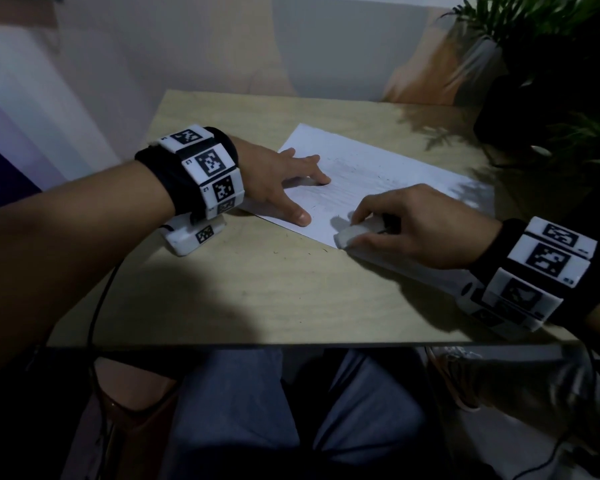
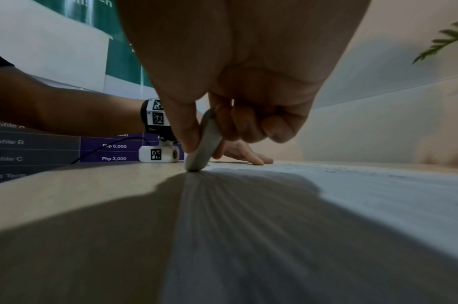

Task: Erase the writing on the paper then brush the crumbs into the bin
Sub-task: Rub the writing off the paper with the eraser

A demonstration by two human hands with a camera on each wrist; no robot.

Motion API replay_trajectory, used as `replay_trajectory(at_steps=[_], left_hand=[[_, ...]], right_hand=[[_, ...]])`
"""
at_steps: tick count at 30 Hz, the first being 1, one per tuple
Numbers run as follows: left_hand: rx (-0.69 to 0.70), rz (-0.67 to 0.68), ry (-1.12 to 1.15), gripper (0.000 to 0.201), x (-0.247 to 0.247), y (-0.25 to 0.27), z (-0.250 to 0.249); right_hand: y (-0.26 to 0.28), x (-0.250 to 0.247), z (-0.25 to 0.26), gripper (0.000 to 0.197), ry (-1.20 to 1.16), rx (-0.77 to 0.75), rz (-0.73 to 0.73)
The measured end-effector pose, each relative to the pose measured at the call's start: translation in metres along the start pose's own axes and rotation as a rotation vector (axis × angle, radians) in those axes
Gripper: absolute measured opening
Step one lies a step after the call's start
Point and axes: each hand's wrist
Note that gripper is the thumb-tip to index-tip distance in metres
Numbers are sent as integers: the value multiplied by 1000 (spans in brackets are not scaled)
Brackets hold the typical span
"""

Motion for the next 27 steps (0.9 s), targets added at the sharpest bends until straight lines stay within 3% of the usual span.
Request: replay_trajectory(at_steps=[2, 4, 9, 15, 19, 24, 27], left_hand=[[-4, -10, -26, 84, -2, 0, -3], [14, -4, 1, 82, -4, 1, -5], [90, 32, 26, 74, -2, 2, -6], [81, 28, -3, 75, 0, 0, -10], [72, 42, 7, 75, -1, 1, -11], [61, 44, 6, 75, -2, 2, -12], [56, 48, 9, 75, -2, 2, -13]], right_hand=[[-1, 0, -2, 26, -47, -11, -31], [-2, -1, -4, 18, -58, -10, -56], [-1, -1, -2, 24, -33, -20, 16], [-5, -4, -11, 34, 32, 51, -107], [-2, -1, -5, 41, 26, 7, -15], [-7, -4, -16, 30, 126, 68, -95], [-5, 0, -9, 28, 115, 30, -36]])
Point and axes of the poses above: each hand's wrist, its own y-axis away from the middle knuckle, its own x-axis out of the palm, z = x × y, and after that the axes turned 6 degrees about -y, right-handed
